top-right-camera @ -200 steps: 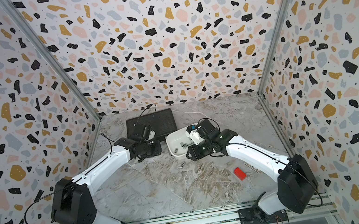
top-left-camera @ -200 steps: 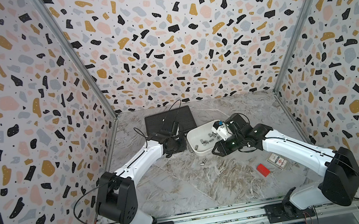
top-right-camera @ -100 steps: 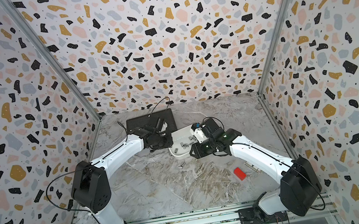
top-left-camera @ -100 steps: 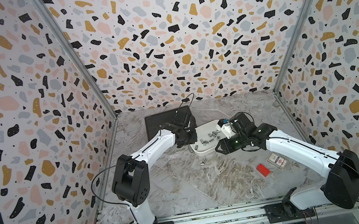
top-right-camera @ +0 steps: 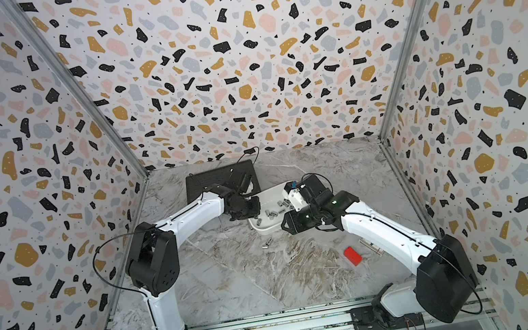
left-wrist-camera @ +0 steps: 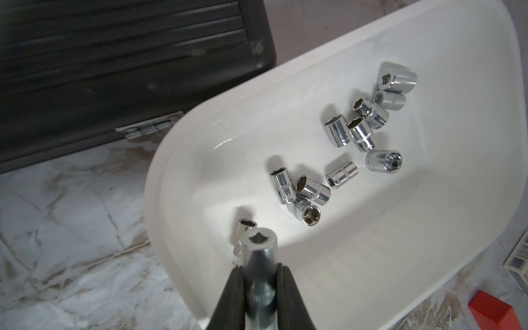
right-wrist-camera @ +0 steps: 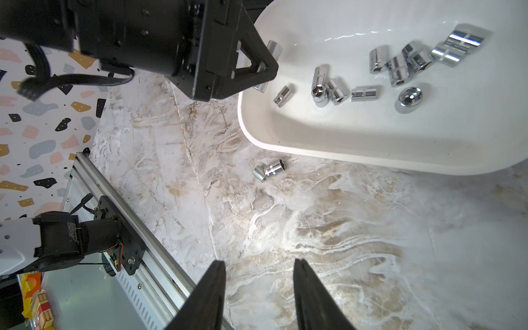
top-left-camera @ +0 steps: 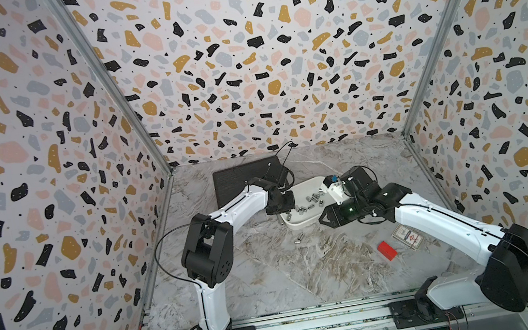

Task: Put the socket on the desktop into the storage box
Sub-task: Place the socket head in the storage box.

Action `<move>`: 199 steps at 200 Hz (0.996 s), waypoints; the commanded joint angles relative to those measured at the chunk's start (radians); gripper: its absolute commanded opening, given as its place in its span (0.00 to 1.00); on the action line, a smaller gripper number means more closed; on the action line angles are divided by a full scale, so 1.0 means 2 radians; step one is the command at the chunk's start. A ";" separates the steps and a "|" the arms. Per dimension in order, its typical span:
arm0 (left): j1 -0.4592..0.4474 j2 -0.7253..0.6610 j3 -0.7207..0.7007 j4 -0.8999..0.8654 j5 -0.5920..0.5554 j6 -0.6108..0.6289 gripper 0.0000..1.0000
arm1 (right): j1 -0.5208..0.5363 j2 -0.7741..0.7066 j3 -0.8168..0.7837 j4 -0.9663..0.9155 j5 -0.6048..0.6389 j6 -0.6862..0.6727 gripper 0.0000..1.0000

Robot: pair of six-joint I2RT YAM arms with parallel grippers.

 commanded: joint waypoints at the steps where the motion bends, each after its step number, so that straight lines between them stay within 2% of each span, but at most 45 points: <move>1: -0.005 0.007 0.020 -0.003 -0.010 -0.001 0.04 | -0.004 -0.018 -0.004 -0.002 0.002 0.001 0.44; 48: -0.006 0.020 0.026 -0.006 -0.013 0.001 0.09 | -0.005 -0.018 -0.006 0.000 0.001 0.002 0.44; 104: -0.007 0.022 0.026 -0.006 -0.017 0.001 0.30 | -0.007 -0.017 -0.006 0.002 0.000 0.003 0.44; 199: -0.011 -0.007 0.031 -0.012 -0.012 0.008 0.32 | -0.007 -0.021 -0.008 -0.001 0.002 0.004 0.44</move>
